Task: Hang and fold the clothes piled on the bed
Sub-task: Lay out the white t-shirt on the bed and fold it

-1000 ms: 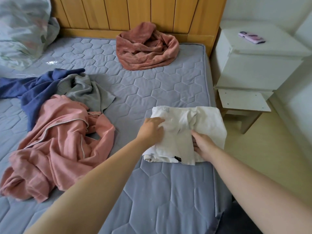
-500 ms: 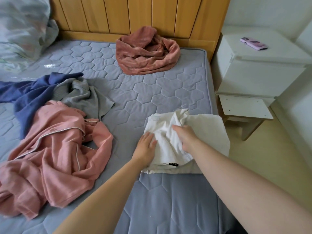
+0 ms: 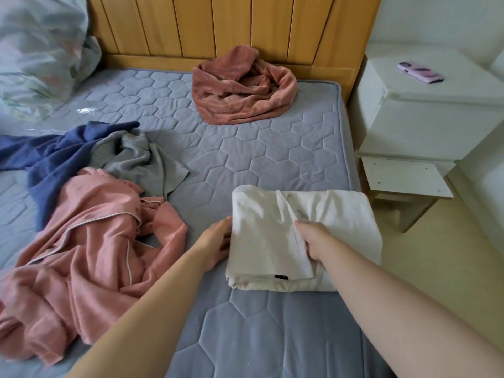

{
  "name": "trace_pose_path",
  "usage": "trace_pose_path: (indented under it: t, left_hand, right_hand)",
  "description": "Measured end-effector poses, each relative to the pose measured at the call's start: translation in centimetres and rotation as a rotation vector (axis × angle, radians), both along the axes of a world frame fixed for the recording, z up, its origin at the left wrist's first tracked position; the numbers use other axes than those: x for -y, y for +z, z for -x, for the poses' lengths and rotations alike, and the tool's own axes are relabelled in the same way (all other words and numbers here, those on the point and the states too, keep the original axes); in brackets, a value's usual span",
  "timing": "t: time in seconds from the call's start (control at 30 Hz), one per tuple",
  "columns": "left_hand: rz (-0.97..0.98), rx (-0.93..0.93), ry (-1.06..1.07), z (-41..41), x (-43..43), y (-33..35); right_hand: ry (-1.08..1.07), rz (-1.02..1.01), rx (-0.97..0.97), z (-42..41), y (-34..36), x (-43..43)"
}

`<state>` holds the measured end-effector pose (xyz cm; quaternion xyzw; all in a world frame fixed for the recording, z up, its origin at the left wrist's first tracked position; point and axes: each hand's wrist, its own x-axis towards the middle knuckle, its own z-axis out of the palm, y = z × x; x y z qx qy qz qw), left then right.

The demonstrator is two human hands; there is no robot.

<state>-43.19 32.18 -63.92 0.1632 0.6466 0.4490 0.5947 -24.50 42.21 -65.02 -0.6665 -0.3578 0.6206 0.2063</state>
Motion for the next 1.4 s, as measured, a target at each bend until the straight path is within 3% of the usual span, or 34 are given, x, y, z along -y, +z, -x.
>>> trace_pose_path:
  t: [0.1, 0.27, 0.4, 0.5, 0.57, 0.63, 0.8, 0.97, 1.17, 1.27, 1.4]
  left_hand:
    - [0.057, -0.212, -0.159, -1.2, -1.0, 0.2]
    - [0.15, -0.447, -0.166, -1.8, -1.5, -0.3]
    - [0.134, -0.494, -0.137, -2.0, -1.1, -0.5]
    - [0.136, -0.536, -0.183, -2.4, -0.7, -0.5]
    - [0.135, -0.558, -0.209, -2.7, -0.5, -0.7]
    - [0.127, -0.548, -0.202, -2.9, -0.7, -1.0]
    - [0.123, -0.408, -0.039, -3.2, -1.7, -0.9]
    - [0.133, -0.446, -0.003, -2.2, -1.7, -2.2]
    - [0.083, -0.503, -0.028, -1.4, -1.6, -3.4]
    - [0.081, -0.495, -0.018, -1.5, -1.6, -3.5]
    - [0.072, -0.482, -0.001, -1.5, -1.5, -3.6]
  right_hand:
    - [0.094, -0.067, 0.156, -0.6, -0.9, 0.6]
    - [0.209, -0.364, 0.51, -0.4, -0.2, 1.7]
    - [0.452, -0.448, 0.836, -0.2, -0.2, 2.9]
    - [0.563, -0.962, 1.012, 0.6, 0.5, 3.4]
    - [0.587, -1.209, 0.988, 1.2, 0.2, 2.9]
    - [0.535, -1.133, 0.878, 1.6, 1.0, 1.9]
    - [0.291, -0.618, 0.702, 2.3, 2.0, -2.8]
    - [0.363, -0.498, 0.685, 3.4, 1.0, -5.4]
    - [-0.022, -0.227, 0.184, 0.2, 0.9, -6.9]
    - [0.06, -0.29, 0.392, 0.3, 0.6, -6.9]
    - [0.224, -0.394, 0.516, 1.6, 1.2, -7.3]
